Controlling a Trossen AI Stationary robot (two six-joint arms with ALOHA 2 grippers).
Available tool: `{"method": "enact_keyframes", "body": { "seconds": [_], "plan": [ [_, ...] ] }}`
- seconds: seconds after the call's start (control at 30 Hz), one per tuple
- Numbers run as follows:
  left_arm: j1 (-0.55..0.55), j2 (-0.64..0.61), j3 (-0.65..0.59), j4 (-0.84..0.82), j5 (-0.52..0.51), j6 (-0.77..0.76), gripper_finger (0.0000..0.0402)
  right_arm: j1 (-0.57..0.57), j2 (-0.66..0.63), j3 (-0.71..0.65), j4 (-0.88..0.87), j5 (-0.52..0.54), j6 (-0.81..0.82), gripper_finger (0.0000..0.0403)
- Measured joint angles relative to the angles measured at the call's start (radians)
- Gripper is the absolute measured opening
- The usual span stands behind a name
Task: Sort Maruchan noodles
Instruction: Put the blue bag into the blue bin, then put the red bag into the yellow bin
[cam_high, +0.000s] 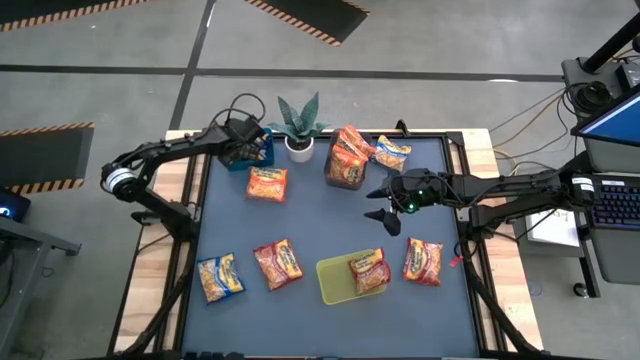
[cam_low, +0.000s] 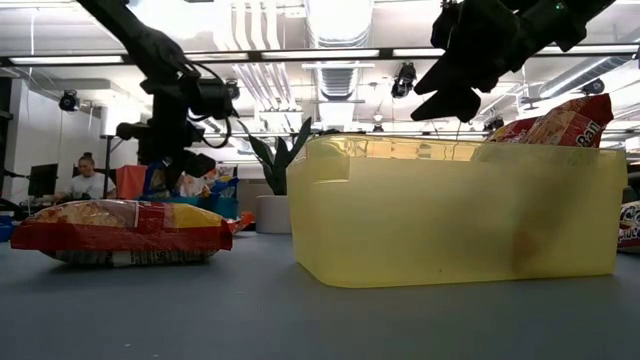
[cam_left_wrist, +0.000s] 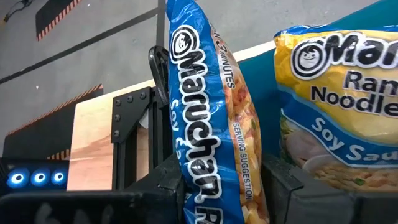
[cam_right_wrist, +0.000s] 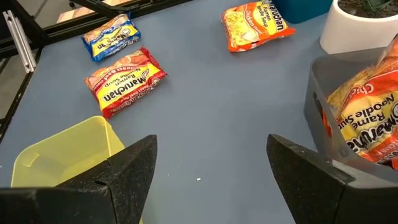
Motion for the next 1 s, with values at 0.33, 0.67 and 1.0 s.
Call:
{"method": "enact_keyframes", "body": {
  "seconds": [0.33, 0.67, 1.0],
  "plan": [
    [0.012, 0.000, -0.001, 0.001, -0.011, 0.020, 0.0154, 0.000, 0.000, 0.000, 0.000, 0.000, 0.007, 0.0298],
    [0.018, -0.009, -0.001, 0.003, -0.020, 0.055, 0.0194, 0.000, 0.000, 0.000, 0.000, 0.000, 0.007, 0.0298],
    [0.009, -0.044, -0.001, -0.012, -0.002, 0.055, 0.0196, 0.000, 0.000, 0.000, 0.000, 0.001, 0.016, 0.0292]
  ]
}}
